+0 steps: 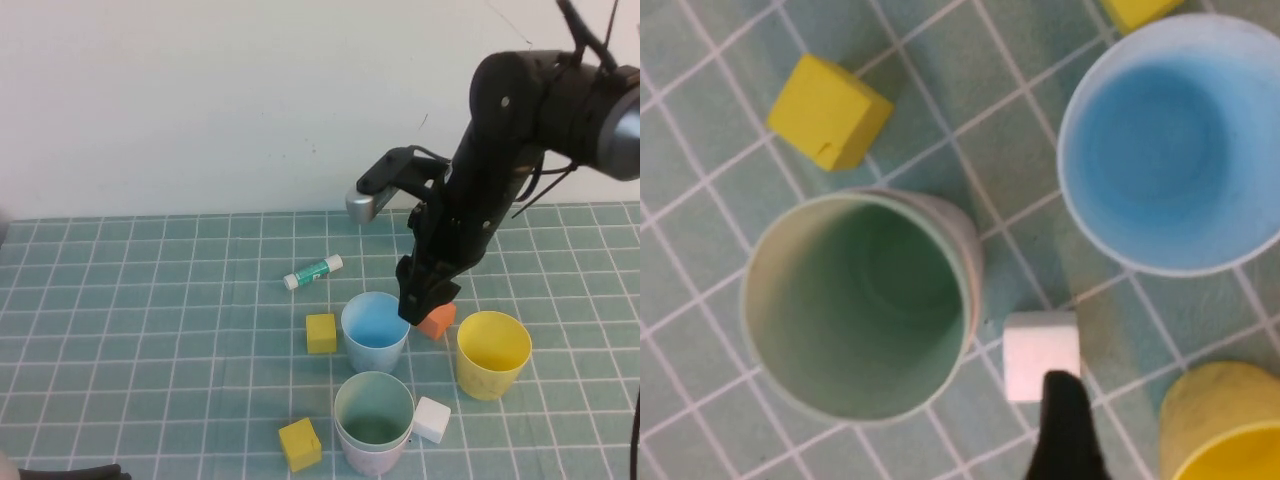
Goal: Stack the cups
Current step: Pick up the blue cup
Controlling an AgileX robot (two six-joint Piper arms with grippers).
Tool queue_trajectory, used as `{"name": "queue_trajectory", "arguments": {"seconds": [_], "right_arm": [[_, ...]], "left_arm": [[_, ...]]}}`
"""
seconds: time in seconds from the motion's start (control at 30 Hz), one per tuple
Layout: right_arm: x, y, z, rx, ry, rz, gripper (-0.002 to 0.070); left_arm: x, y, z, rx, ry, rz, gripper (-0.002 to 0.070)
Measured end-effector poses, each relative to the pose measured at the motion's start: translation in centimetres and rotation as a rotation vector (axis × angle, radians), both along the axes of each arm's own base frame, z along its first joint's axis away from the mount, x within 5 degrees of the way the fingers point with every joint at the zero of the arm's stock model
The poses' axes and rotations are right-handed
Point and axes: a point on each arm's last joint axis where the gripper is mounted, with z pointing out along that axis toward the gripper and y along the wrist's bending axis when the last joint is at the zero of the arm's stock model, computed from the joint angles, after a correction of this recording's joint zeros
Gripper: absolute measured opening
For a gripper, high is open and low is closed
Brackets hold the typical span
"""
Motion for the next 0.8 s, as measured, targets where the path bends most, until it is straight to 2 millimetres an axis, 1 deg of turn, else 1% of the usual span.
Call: {"name": "queue_trajectory", "arguments": {"seconds": [0.1,0.27,0.37,0.53,0.6,0.7,0.8], "right_arm": [[0.8,0.4,-1.2,0.002,-0.011,0.006,0.0468],[2.2,1.1,-3.3,0.016,-0.051,-0.009,0.0475],[3.1,1.5,-4.4,0.019,-0.059,-0.021,0.0475],[4.4,2.1,-7.1,0.018,-0.056,-0.059,0.0457],[4.7,2.2,-8.1,0.020,-0.056,-0.091,0.0431],[5.0,2.4,-9.1,0.022,-0.058,-0.116,0.0354],[5.1,2.4,-9.1,0.025,-0.063,-0.122,0.0235]], "left_arm": [[0.0,0.0,0.0,0.001,-0.001,0.000,0.0001],[0.0,0.0,0.0,0.007,-0.006,0.001,0.0001],[0.1,0.1,0.0,0.013,-0.010,0.002,0.0001],[0.1,0.1,0.0,0.015,-0.012,0.002,0.0000],[0.1,0.1,0.0,0.019,-0.009,0.002,0.0000],[0.0,0.2,-0.2,0.032,0.005,0.002,0.0000],[-0.1,0.2,-0.3,0.044,0.019,0.002,-0.0001]]}}
